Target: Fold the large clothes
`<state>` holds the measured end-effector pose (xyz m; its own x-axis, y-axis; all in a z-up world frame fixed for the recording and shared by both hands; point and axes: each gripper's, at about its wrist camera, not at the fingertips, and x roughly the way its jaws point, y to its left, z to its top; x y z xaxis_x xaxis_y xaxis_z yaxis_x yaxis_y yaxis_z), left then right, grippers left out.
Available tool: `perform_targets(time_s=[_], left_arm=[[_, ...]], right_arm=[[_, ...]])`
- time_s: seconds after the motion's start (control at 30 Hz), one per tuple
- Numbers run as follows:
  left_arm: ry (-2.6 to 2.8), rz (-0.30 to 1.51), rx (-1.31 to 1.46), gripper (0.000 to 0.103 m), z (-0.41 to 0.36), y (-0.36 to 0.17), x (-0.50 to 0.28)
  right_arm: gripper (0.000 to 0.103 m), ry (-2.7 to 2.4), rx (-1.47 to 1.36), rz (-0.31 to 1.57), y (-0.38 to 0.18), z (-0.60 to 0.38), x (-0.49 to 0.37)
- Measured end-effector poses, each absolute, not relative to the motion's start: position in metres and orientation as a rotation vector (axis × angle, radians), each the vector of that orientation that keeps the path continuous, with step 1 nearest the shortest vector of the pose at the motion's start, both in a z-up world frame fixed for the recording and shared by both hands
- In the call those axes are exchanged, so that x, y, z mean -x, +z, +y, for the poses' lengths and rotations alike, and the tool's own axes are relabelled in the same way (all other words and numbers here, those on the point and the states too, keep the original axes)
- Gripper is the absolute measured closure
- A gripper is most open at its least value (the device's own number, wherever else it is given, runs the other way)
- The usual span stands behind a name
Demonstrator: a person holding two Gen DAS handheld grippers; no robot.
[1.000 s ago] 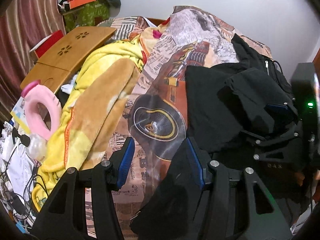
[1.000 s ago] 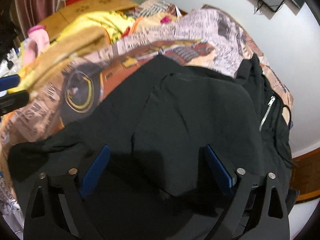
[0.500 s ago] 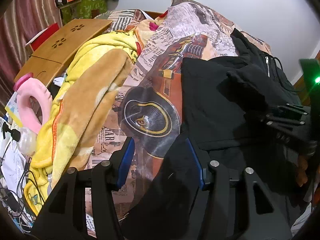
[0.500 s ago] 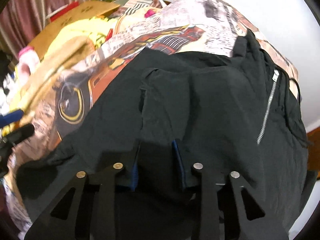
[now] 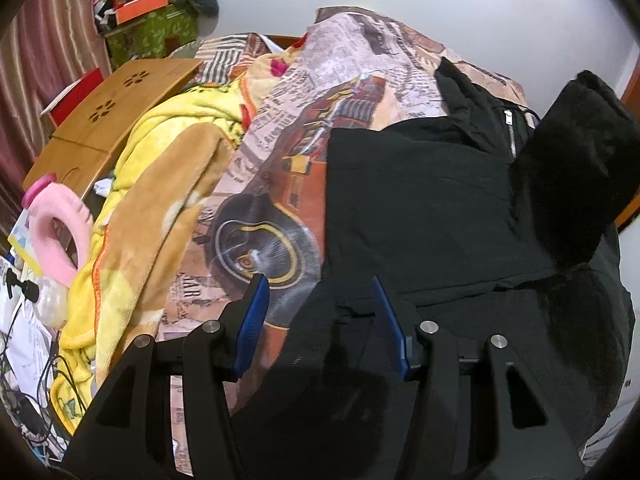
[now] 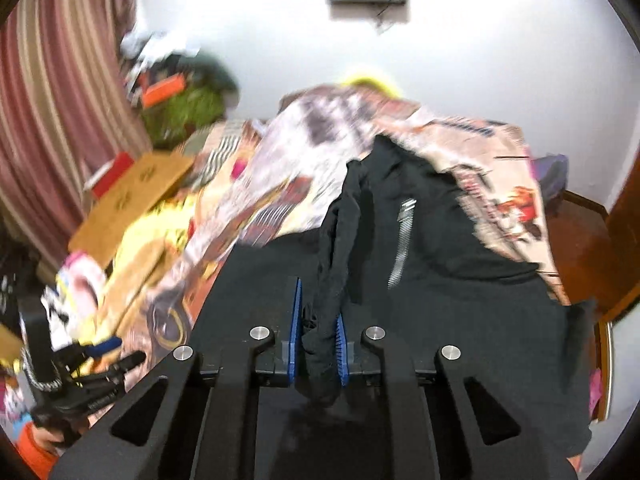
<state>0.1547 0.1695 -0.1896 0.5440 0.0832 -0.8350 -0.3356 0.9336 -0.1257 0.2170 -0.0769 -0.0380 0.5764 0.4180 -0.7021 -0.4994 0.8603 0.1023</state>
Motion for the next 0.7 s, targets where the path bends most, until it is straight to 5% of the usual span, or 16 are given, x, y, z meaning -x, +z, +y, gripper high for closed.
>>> perform_targets(time_s=[0.7], left_arm=[[0.116, 0.979, 0.159, 0.051, 0.081, -0.171, -0.186]], right_arm=[[0.098, 0.237, -0.023, 0.904, -0.084, -0.237, -0.224]])
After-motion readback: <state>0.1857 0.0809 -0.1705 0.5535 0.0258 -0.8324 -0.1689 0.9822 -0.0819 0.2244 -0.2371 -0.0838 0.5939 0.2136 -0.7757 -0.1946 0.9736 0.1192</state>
